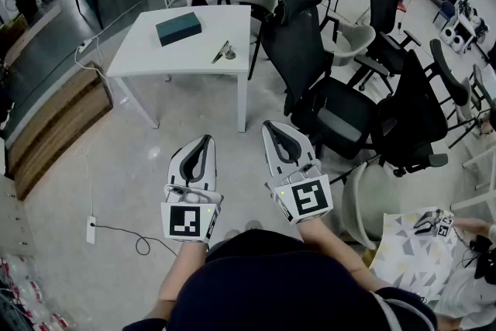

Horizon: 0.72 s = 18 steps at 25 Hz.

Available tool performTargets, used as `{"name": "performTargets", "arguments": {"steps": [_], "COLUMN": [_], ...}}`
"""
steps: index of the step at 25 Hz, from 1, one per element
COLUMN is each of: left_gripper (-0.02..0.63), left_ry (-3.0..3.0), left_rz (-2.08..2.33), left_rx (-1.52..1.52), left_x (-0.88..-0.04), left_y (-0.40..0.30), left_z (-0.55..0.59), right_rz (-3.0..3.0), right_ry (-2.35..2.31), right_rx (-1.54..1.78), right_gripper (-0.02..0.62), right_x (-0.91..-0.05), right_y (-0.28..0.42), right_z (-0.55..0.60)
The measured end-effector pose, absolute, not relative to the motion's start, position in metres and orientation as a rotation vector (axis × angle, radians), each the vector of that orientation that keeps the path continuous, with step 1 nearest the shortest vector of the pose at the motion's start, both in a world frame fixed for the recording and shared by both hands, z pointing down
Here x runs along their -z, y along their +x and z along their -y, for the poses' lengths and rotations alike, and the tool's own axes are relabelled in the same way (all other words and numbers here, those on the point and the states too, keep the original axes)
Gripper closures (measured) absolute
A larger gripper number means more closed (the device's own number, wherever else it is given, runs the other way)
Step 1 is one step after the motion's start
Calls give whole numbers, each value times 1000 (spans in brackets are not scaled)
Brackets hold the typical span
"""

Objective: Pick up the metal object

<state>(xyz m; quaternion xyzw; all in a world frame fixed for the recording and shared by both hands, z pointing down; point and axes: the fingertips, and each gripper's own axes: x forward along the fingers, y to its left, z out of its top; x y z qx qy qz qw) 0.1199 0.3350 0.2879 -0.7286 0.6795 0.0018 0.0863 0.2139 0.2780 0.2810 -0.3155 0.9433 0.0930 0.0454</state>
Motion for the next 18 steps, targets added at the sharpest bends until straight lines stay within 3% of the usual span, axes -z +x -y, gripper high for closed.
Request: {"name": "performTargets", "arguments": {"steps": [14, 18], "left_gripper": [583, 583], "left_ry": [-2153, -2156], "left_rz": [-2094, -2109], "left_rx": [29, 30], "left_x": [-307, -315], "left_y": [124, 105], "left_z": [-307, -285], "right_rz": [-2935, -2973], "right_ry": [-897, -877], "right_rx": [-78, -17], "right_gripper": [565, 495], "right_x": [-316, -329], "right_y": [218, 198], "right_z": [-235, -213]}}
